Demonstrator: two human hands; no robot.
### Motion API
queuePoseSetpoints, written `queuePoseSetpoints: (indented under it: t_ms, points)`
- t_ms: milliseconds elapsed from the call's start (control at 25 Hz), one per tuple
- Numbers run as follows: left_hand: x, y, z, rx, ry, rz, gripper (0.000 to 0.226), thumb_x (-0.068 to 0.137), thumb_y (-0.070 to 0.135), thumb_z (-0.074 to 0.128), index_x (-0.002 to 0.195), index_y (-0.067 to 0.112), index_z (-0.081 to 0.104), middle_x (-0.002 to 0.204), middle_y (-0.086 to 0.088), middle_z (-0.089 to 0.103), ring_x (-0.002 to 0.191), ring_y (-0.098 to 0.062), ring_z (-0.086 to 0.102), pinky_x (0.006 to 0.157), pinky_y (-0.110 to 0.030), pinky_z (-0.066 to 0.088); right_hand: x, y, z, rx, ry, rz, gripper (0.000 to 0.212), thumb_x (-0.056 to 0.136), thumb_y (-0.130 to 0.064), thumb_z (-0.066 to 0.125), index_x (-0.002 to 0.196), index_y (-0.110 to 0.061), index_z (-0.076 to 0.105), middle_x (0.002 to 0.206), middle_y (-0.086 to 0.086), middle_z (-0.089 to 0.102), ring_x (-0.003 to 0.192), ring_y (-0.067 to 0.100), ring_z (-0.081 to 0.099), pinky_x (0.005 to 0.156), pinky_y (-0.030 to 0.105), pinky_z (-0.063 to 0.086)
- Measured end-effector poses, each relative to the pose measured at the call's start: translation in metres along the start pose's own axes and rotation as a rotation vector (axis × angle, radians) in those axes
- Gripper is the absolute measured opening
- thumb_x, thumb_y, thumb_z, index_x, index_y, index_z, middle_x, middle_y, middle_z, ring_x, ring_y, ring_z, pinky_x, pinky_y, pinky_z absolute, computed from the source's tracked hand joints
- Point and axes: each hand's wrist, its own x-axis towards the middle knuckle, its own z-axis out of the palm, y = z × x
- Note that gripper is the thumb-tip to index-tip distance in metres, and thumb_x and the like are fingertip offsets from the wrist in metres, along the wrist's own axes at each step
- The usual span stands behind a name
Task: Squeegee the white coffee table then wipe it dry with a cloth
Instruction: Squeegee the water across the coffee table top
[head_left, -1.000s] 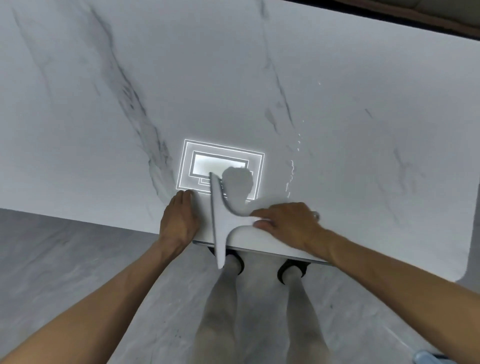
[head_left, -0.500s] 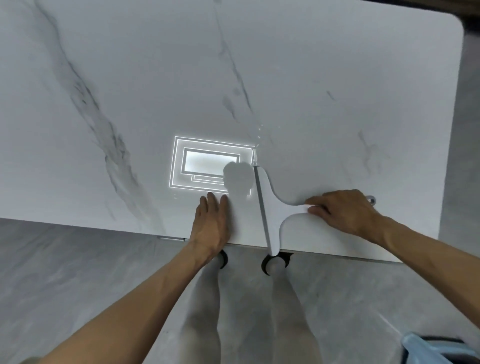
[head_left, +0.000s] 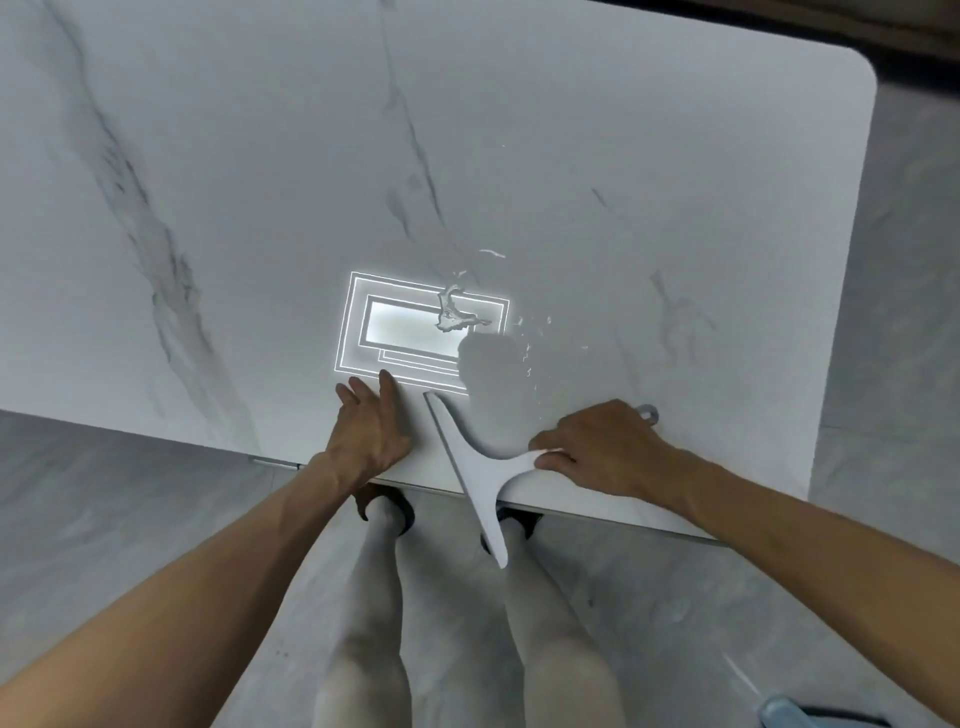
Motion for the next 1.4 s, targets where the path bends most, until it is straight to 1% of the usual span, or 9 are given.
queuePoseSetpoints:
  t_ms: [200,360,520,640,720,880,1040,1240,1400]
  points:
    - [0.007,0.009,0.003,0.13,0.02,-0.068,0.075,0.1,0.031,0.036,0.148,-0.009,-0.005,0.145,-0.049,0.013,0.137,-0.062,0.013,0.113,-0.051,0.029,-0.004,0.021,0.005,-0.066,0.002,-0.005,0.035,0.096,-0.053,0.037,0.119,-0.042,0.061,0.1,-0.004,0.069,0.095,0.018,0.065,0.072,0.03,0.038]
    - [0.006,0.011,0.003,0.116,0.005,-0.091,0.077,0.096,0.027,0.043,0.15,-0.005,-0.001,0.147,-0.047,0.011,0.139,-0.06,0.01,0.113,-0.05,0.03,-0.037,0.087,-0.017,-0.128,0.039,0.14,0.033,0.095,-0.056,0.032,0.116,-0.049,0.057,0.104,-0.009,0.07,0.098,0.017,0.065,0.07,0.031,0.035]
    - [0.0,0.004,0.003,-0.086,0.143,-0.072,0.067,0.086,0.012,0.052,0.148,0.005,0.025,0.144,-0.032,0.032,0.131,-0.05,0.035,0.101,-0.048,0.043,-0.063,0.112,-0.042,-0.184,0.144,0.284,0.045,0.089,-0.06,0.02,0.106,-0.049,0.06,0.085,-0.016,0.07,0.079,0.016,0.066,0.063,0.029,0.037]
    - [-0.015,-0.02,0.007,-0.415,0.308,-0.084,0.051,0.083,0.007,0.049,0.133,0.015,0.049,0.122,-0.014,0.059,0.107,-0.036,0.059,0.083,-0.039,0.05,-0.05,0.075,-0.046,-0.156,0.201,0.225,0.047,0.088,-0.063,0.018,0.108,-0.052,0.059,0.075,-0.016,0.065,0.072,0.013,0.065,0.055,0.027,0.03]
    - [-0.027,-0.04,0.007,-0.596,0.416,-0.191,0.041,0.087,0.011,0.047,0.126,0.018,0.054,0.114,-0.007,0.067,0.098,-0.03,0.064,0.081,-0.035,0.053,-0.018,0.033,-0.039,-0.119,0.165,0.1,0.043,0.09,-0.062,0.022,0.112,-0.051,0.058,0.078,-0.013,0.065,0.076,0.013,0.065,0.056,0.027,0.033]
    - [-0.038,-0.089,0.002,-0.696,0.544,-0.383,0.045,0.08,-0.001,0.045,0.121,0.014,0.055,0.114,-0.007,0.068,0.099,-0.029,0.063,0.084,-0.038,0.053,0.086,-0.073,-0.024,-0.023,0.074,-0.115,0.038,0.095,-0.056,0.037,0.123,-0.044,0.059,0.1,-0.005,0.072,0.092,0.02,0.066,0.071,0.031,0.042]
    - [-0.036,-0.136,-0.001,-0.719,0.505,-0.513,0.052,0.078,0.0,0.049,0.129,0.009,0.049,0.124,-0.015,0.061,0.113,-0.035,0.058,0.09,-0.04,0.049,0.173,-0.152,-0.022,-0.028,0.034,-0.174,0.042,0.096,-0.056,0.034,0.128,-0.042,0.056,0.119,0.0,0.068,0.107,0.025,0.062,0.083,0.035,0.042]
    - [-0.026,-0.139,-0.003,-0.655,0.406,-0.396,0.061,0.081,0.005,0.051,0.14,0.009,0.039,0.138,-0.015,0.053,0.124,-0.036,0.051,0.094,-0.037,0.044,0.195,-0.146,-0.032,-0.015,0.106,-0.114,0.036,0.096,-0.053,0.036,0.121,-0.044,0.059,0.116,-0.001,0.069,0.107,0.025,0.062,0.08,0.033,0.038]
    - [-0.016,-0.097,-0.019,-0.534,0.389,-0.154,0.039,0.088,0.003,0.041,0.126,0.006,0.048,0.126,-0.015,0.055,0.112,-0.035,0.055,0.086,-0.034,0.044,0.15,-0.067,-0.052,-0.032,0.14,0.049,0.035,0.096,-0.052,0.034,0.119,-0.046,0.06,0.11,-0.003,0.071,0.102,0.024,0.064,0.081,0.035,0.042]
